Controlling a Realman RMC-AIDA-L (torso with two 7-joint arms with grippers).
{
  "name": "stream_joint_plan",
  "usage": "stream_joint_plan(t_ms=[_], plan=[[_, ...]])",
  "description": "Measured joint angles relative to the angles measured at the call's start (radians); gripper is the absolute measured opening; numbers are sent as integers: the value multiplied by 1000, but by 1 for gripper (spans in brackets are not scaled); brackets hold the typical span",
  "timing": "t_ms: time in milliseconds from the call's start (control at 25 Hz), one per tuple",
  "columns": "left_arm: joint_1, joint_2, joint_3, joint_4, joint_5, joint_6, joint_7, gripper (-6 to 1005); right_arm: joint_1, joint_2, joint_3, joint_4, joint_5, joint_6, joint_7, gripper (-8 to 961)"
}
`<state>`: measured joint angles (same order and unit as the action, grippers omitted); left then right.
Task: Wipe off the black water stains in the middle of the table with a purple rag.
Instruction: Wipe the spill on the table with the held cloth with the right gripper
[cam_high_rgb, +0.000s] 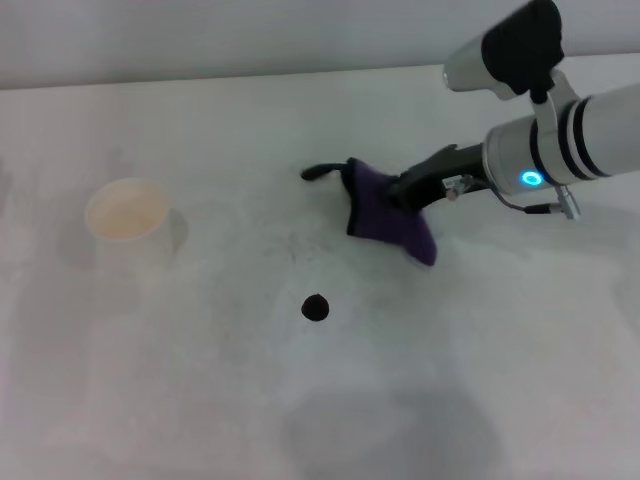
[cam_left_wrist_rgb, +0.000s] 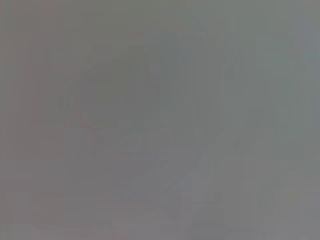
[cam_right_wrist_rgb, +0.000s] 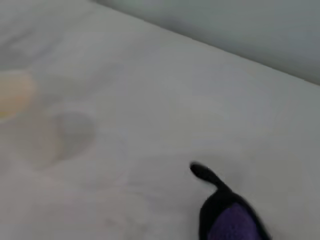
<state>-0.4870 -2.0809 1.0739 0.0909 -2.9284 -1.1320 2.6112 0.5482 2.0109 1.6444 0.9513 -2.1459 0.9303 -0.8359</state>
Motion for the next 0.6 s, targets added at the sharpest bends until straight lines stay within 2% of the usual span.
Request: stream_joint_plan(t_ms=[280,480,600], plan=[[0,1,0,11,0,0,5,872,-1,2,-3,88,2,171,-10,87],[-8,1,0,18,0,2,5,872,5,9,-50,54,26,180,-14,86],[-15,1,0,18,0,3,5,872,13,10,-111,-1,80,138,-44,86]])
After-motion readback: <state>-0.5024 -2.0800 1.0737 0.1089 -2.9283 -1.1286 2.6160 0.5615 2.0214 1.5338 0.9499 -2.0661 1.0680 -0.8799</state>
